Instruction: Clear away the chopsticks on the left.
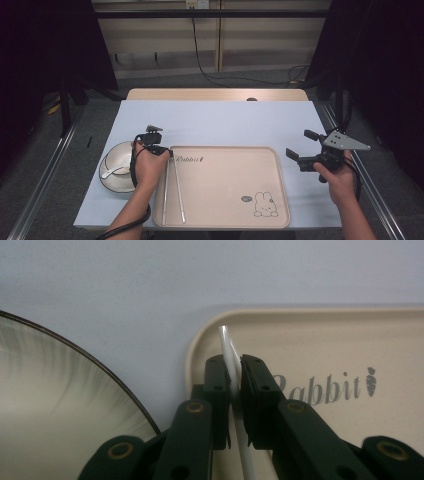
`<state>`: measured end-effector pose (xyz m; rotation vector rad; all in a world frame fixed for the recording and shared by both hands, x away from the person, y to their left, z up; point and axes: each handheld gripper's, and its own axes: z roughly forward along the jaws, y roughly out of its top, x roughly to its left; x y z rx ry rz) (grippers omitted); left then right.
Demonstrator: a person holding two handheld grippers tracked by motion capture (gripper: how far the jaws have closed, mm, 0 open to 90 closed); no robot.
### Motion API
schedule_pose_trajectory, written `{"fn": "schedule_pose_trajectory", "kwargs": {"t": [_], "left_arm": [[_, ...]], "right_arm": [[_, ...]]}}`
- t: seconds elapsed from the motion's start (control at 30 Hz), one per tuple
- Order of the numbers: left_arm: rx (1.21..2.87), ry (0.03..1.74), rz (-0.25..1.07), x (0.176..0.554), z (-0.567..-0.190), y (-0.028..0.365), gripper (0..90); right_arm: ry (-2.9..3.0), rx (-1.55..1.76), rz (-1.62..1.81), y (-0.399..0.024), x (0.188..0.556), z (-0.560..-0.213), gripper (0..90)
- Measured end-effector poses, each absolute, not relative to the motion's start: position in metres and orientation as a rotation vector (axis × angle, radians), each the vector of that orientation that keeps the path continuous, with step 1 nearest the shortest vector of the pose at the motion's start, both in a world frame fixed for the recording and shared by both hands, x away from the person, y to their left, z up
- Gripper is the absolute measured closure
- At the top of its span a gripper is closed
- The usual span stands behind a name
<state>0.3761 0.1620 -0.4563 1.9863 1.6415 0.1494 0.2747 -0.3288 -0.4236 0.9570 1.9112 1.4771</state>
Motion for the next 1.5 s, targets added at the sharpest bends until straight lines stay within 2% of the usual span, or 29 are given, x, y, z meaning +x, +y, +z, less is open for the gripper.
{"fn": "schedule_pose_trajectory", "kwargs": {"t": [0.33,0.63,0.7,0.83,0.93,1.07,1.27,1.5], "left_arm": [[1.988,1.645,0.143,0.377,-0.456,0.161,79.8],[1.941,1.56,0.13,0.374,-0.438,0.165,70.5],[1.925,1.523,0.12,0.372,-0.431,0.166,66.7],[1.921,1.429,0.125,0.37,-0.42,0.167,52.6],[1.924,1.364,0.16,0.368,-0.411,0.168,34.5],[1.938,1.289,0.231,0.365,-0.4,0.171,24.9],[1.971,1.185,0.262,0.363,-0.391,0.182,15.8],[1.992,1.164,0.27,0.357,-0.384,0.197,13.8]], "right_arm": [[1.89,0.962,1.471,-0.328,0.275,-0.424,1.3],[1.883,0.963,1.474,-0.329,0.275,-0.423,1.3],[1.883,0.963,1.471,-0.329,0.274,-0.424,1.2],[1.891,0.959,1.47,-0.328,0.275,-0.424,1.3],[1.894,0.959,1.473,-0.329,0.275,-0.424,1.3],[1.903,0.959,1.475,-0.328,0.275,-0.424,1.3],[1.91,0.951,1.473,-0.329,0.275,-0.424,1.3],[1.895,0.96,1.464,-0.328,0.275,-0.424,1.3]]}}
